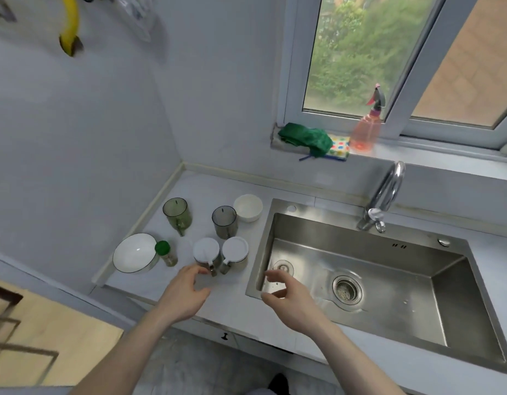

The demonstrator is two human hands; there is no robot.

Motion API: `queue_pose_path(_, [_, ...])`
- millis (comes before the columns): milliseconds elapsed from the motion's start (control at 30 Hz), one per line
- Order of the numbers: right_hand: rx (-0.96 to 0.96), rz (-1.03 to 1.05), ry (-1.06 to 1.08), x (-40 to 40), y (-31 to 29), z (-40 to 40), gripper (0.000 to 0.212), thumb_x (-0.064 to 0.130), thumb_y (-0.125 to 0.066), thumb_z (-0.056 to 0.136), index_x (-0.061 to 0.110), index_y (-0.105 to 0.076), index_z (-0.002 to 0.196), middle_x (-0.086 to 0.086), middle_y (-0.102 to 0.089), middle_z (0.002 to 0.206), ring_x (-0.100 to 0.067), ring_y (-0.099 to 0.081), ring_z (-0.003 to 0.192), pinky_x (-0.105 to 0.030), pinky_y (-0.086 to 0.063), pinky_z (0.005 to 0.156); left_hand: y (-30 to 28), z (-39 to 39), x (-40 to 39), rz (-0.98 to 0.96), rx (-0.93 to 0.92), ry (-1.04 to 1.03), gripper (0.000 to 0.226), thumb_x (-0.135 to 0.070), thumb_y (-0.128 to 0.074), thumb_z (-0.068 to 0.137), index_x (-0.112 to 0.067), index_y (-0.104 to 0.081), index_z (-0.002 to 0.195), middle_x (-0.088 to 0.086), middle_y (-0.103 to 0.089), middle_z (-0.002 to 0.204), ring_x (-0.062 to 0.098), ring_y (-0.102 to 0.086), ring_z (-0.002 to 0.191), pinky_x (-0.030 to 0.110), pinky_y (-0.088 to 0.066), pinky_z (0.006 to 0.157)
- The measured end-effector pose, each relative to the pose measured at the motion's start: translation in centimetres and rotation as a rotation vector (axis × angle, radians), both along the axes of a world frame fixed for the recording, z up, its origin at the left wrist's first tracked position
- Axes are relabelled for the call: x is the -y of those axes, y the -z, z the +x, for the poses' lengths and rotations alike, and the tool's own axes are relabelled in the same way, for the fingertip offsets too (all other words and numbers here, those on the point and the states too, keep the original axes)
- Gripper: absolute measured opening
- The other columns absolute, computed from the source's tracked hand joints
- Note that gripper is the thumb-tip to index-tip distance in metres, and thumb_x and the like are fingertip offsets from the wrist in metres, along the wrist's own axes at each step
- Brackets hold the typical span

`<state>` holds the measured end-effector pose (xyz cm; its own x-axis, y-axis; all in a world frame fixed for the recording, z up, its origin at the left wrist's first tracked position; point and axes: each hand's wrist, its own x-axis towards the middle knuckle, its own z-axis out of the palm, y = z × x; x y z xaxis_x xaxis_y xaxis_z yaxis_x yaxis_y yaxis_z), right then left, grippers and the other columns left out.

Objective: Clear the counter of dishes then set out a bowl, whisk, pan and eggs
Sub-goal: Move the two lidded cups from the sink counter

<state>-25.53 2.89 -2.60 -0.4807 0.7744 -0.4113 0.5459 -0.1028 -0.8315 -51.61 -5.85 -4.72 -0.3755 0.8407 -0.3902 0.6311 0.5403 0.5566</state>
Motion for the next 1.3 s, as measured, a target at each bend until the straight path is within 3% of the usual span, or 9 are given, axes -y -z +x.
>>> queue_pose_path(267, [0.081, -0.098, -0.076, -2.8, 4.3, -5.6, 0.041, 0.037, -0.064, 0.091, 0.034, -0.057, 0.131, 0.015, -0.060, 0.123, 0.000, -0.063, 0.094, -0.015, -0.047, 0.067, 3.3, -3.0, -3.7, -0.095, 0.102, -0.148, 0.033, -0.036, -0.065, 0.091, -0.021, -0.063, 0.121, -0.008, -0.060, 0.114, 0.018, -0.061, 0.107, 0.030, -0.044, 0.086])
queue_pose_path(367, [0.109, -0.107, -0.034, -3.3, 5.6, -7.1, 0.041, 0.037, -0.065, 0.090, 0.033, -0.058, 0.131, 0.013, -0.062, 0.124, -0.001, -0.060, 0.098, -0.016, -0.046, 0.071, 5.7, -3.7, -5.1, -0.165, 0.235, -0.223, 0.036, -0.049, -0.065, 0.089, -0.014, -0.066, 0.097, -0.004, -0.059, 0.081, 0.018, -0.057, 0.078, 0.032, -0.044, 0.070])
queue_pose_path(433, [0.129, -0.125, 0.014, -3.6, 6.4, -8.2, 0.041, 0.039, -0.066, 0.090, 0.034, -0.059, 0.129, 0.014, -0.062, 0.124, -0.005, -0.061, 0.099, -0.017, -0.047, 0.072, 6.6, -3.9, -6.1, -0.239, 0.338, -0.286, 0.039, -0.055, -0.063, 0.091, -0.016, -0.061, 0.089, 0.002, -0.052, 0.075, 0.020, -0.050, 0.069, 0.028, -0.041, 0.059])
queue_pose_path(567, [0.116, -0.198, 0.167, -3.8, 8.6, -10.7, 0.040, 0.047, -0.065, 0.082, 0.038, -0.062, 0.120, 0.016, -0.064, 0.118, -0.013, -0.068, 0.103, -0.037, -0.059, 0.088, 8.8, -4.9, -7.5, -0.278, 0.381, -0.323, 0.041, -0.060, -0.065, 0.088, -0.019, -0.068, 0.086, 0.005, -0.059, 0.075, 0.022, -0.055, 0.066, 0.026, -0.044, 0.054])
queue_pose_path(667, [0.096, -0.239, 0.235, -3.7, 9.7, -12.6, 0.038, 0.047, -0.065, 0.084, 0.032, -0.065, 0.119, 0.015, -0.065, 0.114, -0.015, -0.070, 0.103, -0.040, -0.059, 0.091, 9.9, -5.8, -7.7, -0.239, 0.328, -0.289, 0.039, -0.059, -0.068, 0.085, -0.021, -0.071, 0.077, -0.001, -0.061, 0.060, 0.021, -0.060, 0.060, 0.027, -0.046, 0.054])
queue_pose_path(767, [0.079, -0.248, 0.299, -3.5, 10.1, -14.5, 0.024, 0.048, -0.065, 0.085, 0.036, -0.067, 0.105, 0.016, -0.069, 0.108, -0.012, -0.071, 0.097, -0.041, -0.058, 0.093, 10.7, -6.9, -7.7, -0.203, 0.322, -0.245, 0.037, -0.064, -0.068, 0.078, -0.027, -0.075, 0.076, -0.007, -0.064, 0.060, 0.022, -0.064, 0.067, 0.030, -0.051, 0.062])
queue_pose_path(933, [0.005, -0.371, 0.432, -3.3, 9.7, -16.9, 0.021, 0.040, -0.066, 0.091, 0.023, -0.074, 0.102, -0.001, -0.075, 0.104, -0.014, -0.066, 0.075, -0.025, -0.056, 0.063, 10.5, -8.0, -8.1, -0.159, 0.390, -0.212, 0.014, -0.046, -0.074, 0.085, -0.033, -0.076, 0.078, -0.012, -0.068, 0.064, 0.018, -0.060, 0.067, 0.031, -0.048, 0.064])
queue_pose_path(1133, [-0.125, -0.502, 0.562, -3.0, 10.6, -18.5, 0.017, 0.032, -0.069, 0.092, 0.016, -0.065, 0.088, 0.000, -0.056, 0.077, -0.015, -0.052, 0.060, -0.026, -0.046, 0.058, 10.7, -9.9, -7.9, -0.157, 0.494, -0.196, 0.007, -0.028, -0.074, 0.087, -0.031, -0.080, 0.089, -0.011, -0.078, 0.087, 0.016, -0.067, 0.080, 0.031, -0.053, 0.071])
queue_pose_path(1300, [-0.077, -0.448, 0.593, -2.4, 10.9, -18.1, 0.014, 0.024, -0.063, 0.098, 0.012, -0.068, 0.100, 0.000, -0.061, 0.082, -0.016, -0.060, 0.070, -0.026, -0.051, 0.061, 10.3, -9.4, -8.3, -0.226, 0.684, -0.199, 0.011, -0.019, -0.070, 0.090, -0.021, -0.078, 0.097, -0.002, -0.067, 0.082, 0.015, -0.057, 0.080, 0.029, -0.051, 0.062])
